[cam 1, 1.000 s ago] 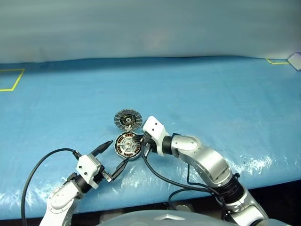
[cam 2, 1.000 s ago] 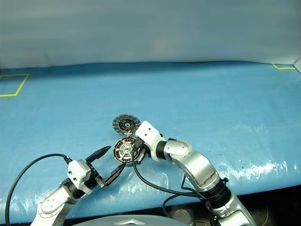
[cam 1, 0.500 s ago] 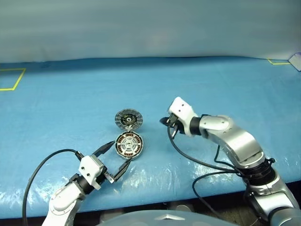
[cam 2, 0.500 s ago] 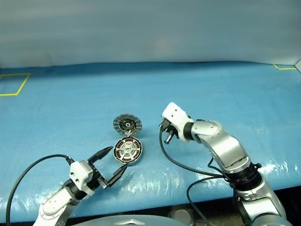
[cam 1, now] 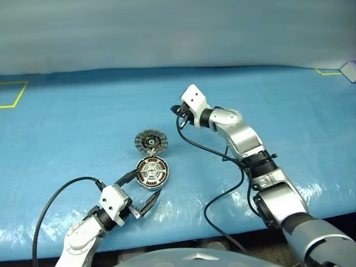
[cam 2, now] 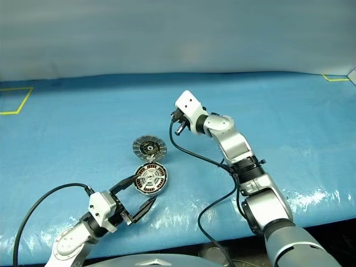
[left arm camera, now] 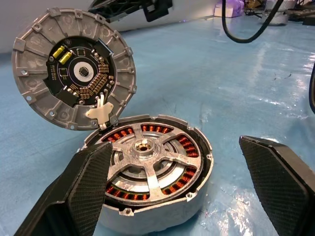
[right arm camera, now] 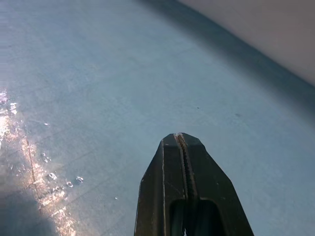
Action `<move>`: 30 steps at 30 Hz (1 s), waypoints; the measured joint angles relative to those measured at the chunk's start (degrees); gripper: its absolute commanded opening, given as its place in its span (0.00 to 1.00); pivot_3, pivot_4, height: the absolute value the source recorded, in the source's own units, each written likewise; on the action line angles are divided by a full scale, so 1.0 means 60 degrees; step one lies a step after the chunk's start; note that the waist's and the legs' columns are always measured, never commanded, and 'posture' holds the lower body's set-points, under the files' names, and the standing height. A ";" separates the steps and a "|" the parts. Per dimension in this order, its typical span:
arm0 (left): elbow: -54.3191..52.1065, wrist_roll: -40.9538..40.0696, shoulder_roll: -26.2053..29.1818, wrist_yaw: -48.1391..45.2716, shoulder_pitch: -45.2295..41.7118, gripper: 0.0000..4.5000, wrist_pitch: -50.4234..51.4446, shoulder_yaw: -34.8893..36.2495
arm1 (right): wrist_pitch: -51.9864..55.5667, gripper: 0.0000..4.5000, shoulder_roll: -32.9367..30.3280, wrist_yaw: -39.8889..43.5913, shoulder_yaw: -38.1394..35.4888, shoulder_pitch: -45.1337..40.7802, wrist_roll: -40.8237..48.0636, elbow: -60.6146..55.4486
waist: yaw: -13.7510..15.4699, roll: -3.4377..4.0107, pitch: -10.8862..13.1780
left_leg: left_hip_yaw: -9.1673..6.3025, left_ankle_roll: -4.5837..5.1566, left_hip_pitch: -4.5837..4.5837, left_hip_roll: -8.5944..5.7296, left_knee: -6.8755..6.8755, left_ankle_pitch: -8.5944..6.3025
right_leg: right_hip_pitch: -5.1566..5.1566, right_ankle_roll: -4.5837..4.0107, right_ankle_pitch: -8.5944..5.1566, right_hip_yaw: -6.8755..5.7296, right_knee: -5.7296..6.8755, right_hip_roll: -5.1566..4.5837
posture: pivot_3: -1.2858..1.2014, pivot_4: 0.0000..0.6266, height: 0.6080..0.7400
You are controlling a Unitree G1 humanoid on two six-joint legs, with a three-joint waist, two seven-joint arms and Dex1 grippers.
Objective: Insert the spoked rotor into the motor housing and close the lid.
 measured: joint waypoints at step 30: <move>0.0023 -0.0035 -0.0045 0.0362 0.1043 1.00 -0.0259 0.0292 | 0.3033 0.01 -0.0195 0.4852 0.0938 0.1585 0.1791 -0.2643 | -0.0003 0.0013 0.0006 | -0.0002 -0.0001 0.0007 0.0003 -0.0008 0.0000 | -0.0005 0.0045 -0.0033 -0.0005 0.0010 -0.0001 | 0.52 0.24 1.00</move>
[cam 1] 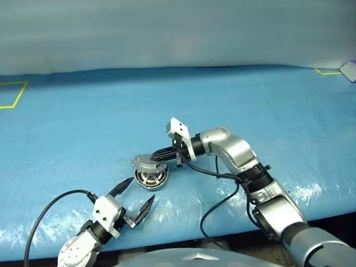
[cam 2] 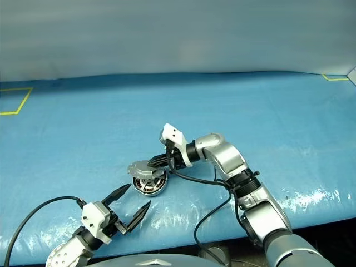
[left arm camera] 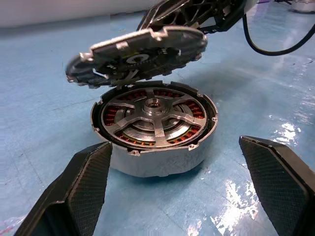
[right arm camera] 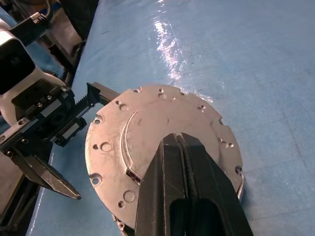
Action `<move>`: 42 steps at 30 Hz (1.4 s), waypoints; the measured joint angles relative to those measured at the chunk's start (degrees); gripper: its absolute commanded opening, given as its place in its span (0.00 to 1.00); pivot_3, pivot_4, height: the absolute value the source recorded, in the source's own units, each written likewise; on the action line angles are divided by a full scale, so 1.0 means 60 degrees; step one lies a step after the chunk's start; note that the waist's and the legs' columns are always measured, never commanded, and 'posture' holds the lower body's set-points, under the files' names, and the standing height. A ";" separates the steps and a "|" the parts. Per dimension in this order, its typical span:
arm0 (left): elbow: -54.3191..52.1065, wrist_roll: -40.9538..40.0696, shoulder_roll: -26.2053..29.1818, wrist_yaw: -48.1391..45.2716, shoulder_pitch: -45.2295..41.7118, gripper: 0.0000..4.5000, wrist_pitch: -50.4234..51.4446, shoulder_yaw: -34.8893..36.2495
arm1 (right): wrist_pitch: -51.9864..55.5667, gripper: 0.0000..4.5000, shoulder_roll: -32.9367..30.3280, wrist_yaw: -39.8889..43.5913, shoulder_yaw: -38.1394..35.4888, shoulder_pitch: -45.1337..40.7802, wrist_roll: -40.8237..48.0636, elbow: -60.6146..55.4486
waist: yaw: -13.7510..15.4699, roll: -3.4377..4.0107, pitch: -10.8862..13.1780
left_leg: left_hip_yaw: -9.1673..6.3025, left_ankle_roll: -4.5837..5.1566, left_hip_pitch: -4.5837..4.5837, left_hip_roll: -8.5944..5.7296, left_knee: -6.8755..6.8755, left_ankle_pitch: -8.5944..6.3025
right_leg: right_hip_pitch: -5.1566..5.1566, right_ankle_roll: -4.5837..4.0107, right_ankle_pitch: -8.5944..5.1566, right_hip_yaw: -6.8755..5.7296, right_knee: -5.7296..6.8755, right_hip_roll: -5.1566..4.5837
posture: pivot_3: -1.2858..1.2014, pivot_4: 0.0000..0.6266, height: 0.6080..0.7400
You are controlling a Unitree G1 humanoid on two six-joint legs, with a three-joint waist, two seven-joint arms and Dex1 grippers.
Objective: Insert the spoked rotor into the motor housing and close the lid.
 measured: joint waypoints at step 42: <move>-0.0831 -0.1473 0.0611 -0.0573 0.0346 0.01 0.1181 0.1103 | 0.0204 0.00 -0.0739 -0.0337 0.1227 0.1036 0.0006 -0.1476 | 0.0029 -0.0007 -0.0004 | -0.0005 -0.0002 0.0013 -0.0002 0.0015 0.0000 | 0.0021 -0.0029 -0.0023 -0.0003 0.0003 -0.0002 | 0.52 0.24 1.00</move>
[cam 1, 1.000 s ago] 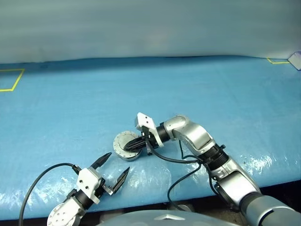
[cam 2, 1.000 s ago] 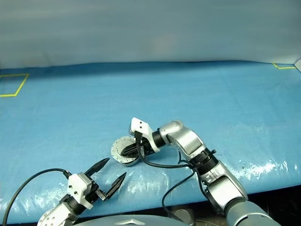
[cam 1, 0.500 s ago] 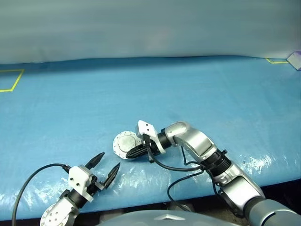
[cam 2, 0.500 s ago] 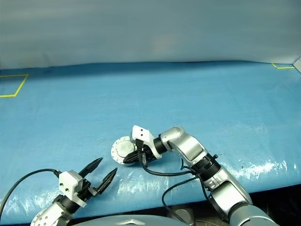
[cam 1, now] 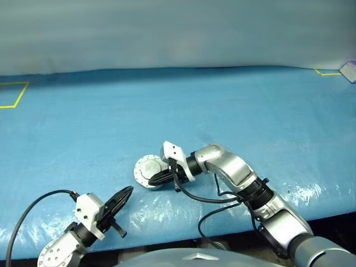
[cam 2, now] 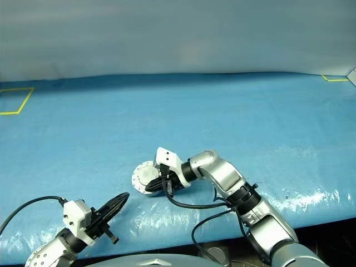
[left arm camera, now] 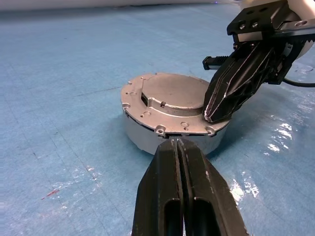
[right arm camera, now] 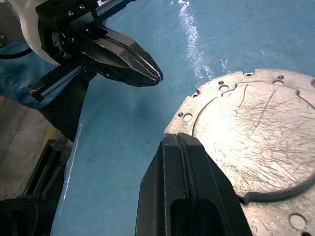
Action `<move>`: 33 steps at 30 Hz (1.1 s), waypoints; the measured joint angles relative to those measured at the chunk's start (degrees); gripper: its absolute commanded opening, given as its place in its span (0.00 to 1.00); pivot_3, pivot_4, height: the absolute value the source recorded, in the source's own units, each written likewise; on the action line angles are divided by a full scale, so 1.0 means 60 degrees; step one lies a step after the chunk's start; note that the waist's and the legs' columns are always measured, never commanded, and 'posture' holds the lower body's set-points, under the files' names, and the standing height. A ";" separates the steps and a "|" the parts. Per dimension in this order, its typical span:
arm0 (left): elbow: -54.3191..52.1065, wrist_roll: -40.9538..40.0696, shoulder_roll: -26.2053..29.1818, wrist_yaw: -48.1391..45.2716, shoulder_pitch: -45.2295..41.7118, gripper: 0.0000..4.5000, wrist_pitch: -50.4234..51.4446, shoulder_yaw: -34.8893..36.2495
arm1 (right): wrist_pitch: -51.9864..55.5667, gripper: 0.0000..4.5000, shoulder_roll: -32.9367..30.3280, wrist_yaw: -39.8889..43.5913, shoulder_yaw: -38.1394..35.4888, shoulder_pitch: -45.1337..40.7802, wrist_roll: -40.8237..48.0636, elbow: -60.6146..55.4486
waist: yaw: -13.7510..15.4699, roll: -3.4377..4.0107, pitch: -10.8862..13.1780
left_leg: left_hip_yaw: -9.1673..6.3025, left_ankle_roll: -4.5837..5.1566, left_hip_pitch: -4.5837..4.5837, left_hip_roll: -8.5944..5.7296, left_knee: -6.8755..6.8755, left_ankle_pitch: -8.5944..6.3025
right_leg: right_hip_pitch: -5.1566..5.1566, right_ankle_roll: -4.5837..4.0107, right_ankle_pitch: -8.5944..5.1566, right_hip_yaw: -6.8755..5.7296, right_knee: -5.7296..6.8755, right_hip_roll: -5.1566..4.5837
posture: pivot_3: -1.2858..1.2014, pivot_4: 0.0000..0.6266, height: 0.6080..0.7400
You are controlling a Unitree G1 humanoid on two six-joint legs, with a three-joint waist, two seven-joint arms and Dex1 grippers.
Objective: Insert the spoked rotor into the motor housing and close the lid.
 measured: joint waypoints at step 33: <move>0.0422 0.0832 -0.0364 -0.0022 -0.0606 0.00 -0.0694 -0.0351 | 0.0930 1.00 0.1701 -0.6439 -0.0142 0.3066 -0.0377 -0.3451 | -0.0014 -0.0008 -0.0007 | -0.0002 -0.0002 -0.0006 0.0005 -0.0002 0.0000 | -0.0009 -0.0005 -0.0007 0.0001 -0.0001 0.0002 | 0.52 0.24 1.00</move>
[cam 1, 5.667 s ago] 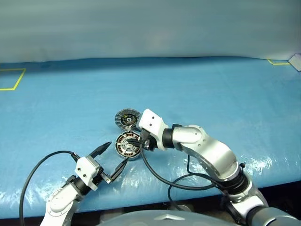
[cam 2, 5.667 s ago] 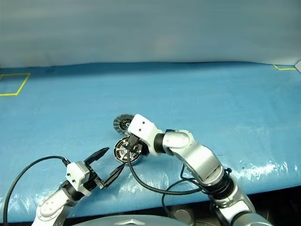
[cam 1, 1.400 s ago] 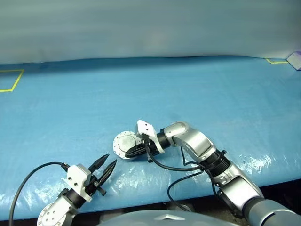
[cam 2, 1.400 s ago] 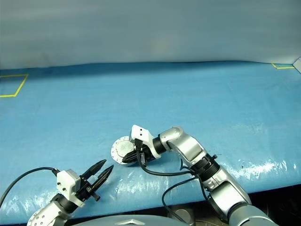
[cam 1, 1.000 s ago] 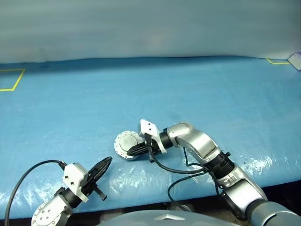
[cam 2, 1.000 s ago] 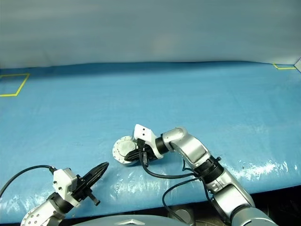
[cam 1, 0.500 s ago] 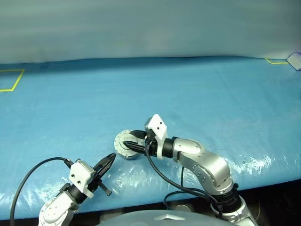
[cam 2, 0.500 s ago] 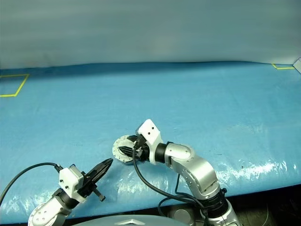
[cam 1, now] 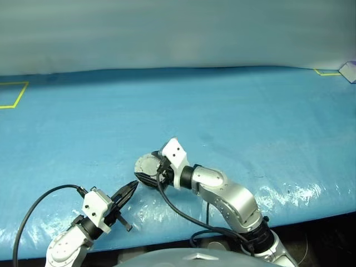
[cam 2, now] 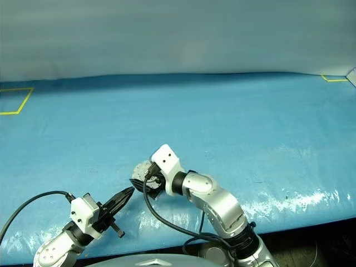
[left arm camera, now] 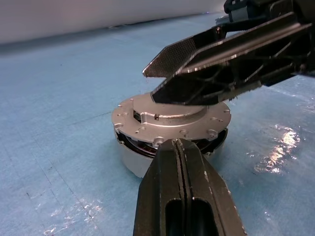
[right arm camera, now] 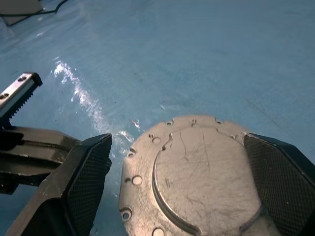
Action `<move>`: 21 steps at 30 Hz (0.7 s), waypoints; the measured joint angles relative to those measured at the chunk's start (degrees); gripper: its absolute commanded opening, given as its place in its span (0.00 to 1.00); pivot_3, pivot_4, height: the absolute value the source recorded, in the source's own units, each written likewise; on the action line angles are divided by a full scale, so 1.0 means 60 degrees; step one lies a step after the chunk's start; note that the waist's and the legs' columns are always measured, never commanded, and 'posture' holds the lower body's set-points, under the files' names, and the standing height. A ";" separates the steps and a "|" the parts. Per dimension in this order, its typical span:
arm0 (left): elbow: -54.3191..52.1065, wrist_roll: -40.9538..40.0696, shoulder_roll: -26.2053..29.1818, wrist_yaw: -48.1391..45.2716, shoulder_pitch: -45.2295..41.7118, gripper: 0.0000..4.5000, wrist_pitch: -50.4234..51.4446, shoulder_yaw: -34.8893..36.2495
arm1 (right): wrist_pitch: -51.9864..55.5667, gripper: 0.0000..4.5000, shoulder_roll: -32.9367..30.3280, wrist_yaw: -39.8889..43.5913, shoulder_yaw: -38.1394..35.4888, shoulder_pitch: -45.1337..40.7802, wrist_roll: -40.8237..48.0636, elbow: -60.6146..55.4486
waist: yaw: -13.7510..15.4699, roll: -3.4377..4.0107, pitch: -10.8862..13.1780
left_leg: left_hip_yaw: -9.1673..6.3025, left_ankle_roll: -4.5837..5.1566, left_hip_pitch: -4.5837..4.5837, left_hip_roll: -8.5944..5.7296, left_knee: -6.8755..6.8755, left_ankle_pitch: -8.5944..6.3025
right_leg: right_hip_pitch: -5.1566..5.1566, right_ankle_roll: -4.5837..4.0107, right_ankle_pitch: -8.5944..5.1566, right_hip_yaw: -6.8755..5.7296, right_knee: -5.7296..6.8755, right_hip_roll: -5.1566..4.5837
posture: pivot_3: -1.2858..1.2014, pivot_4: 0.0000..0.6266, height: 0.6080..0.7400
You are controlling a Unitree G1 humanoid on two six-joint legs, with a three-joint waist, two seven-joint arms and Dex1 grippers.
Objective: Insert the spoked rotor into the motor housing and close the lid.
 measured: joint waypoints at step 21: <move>0.0239 0.0199 -0.0053 0.0003 -0.0176 0.00 -0.0023 -0.0077 | -0.1137 1.00 0.0138 -0.0007 0.0057 0.0088 -0.0385 0.0956 | 0.0001 -0.0016 -0.0011 | 0.0000 0.0000 0.0012 0.0004 -0.0001 0.0000 | 0.0009 -0.0001 -0.0001 0.0000 0.0001 0.0003 | 0.52 0.24 1.00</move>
